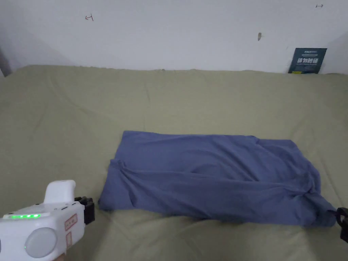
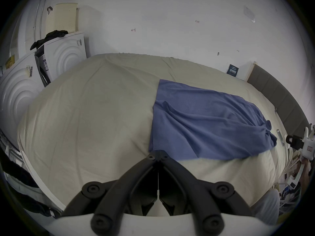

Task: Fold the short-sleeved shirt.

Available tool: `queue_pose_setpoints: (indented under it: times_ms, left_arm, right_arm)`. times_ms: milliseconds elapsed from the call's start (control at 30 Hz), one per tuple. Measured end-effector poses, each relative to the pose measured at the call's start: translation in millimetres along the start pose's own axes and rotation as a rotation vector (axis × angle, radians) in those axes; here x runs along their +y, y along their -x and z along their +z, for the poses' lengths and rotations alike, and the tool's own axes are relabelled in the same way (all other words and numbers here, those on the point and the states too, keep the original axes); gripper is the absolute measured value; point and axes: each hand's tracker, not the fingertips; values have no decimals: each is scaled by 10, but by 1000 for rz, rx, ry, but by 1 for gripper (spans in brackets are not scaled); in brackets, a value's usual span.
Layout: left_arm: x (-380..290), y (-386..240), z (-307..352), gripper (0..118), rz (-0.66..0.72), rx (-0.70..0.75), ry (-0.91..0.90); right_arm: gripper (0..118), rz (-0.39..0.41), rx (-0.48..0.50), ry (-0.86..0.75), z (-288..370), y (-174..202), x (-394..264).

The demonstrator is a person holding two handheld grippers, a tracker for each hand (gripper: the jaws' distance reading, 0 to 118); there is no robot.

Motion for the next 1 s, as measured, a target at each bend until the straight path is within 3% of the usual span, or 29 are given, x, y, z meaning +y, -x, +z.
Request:
queue_pose_setpoints:
  times_ms: [400, 433, 467, 500, 567, 800, 867, 933, 967, 1000]
  left_arm:
    - [124, -2, -247, 0, 40, -3, 18]
    - [161, 5, -331, 35, 55, -15, 30]
    - [192, -5, -428, 86, 78, -23, 79]
    - [244, 1, -553, 118, 84, -10, 110]
    - [256, 5, -753, 112, 136, -40, 154]
    - [398, -96, -1156, 105, 16, 23, 248]
    - [396, -171, -1145, 72, -48, 32, 260]
    - [386, -208, -1084, 21, -101, 48, 254]
    - [396, -211, -1064, 12, -87, 43, 258]
    - [415, -215, -1056, 11, -89, 44, 265]
  right_arm:
    - [1, -16, -3, 35, -15, 9, -92]
    - [1, -21, -4, 40, -30, -1, -77]
    - [1, -22, -6, 45, -46, 3, -82]
    - [1, -19, -9, 55, -64, 7, -87]
    - [1, -22, -8, 66, -100, -26, -82]
    - [1, -16, -13, 119, -311, -214, -98]
    - [1, -16, -8, 139, -367, -252, -98]
    - [1, -9, -11, 156, -425, -285, -104]
    - [1, -6, -10, 164, -435, -283, -105]
    - [1, -5, -7, 175, -464, -297, -107]
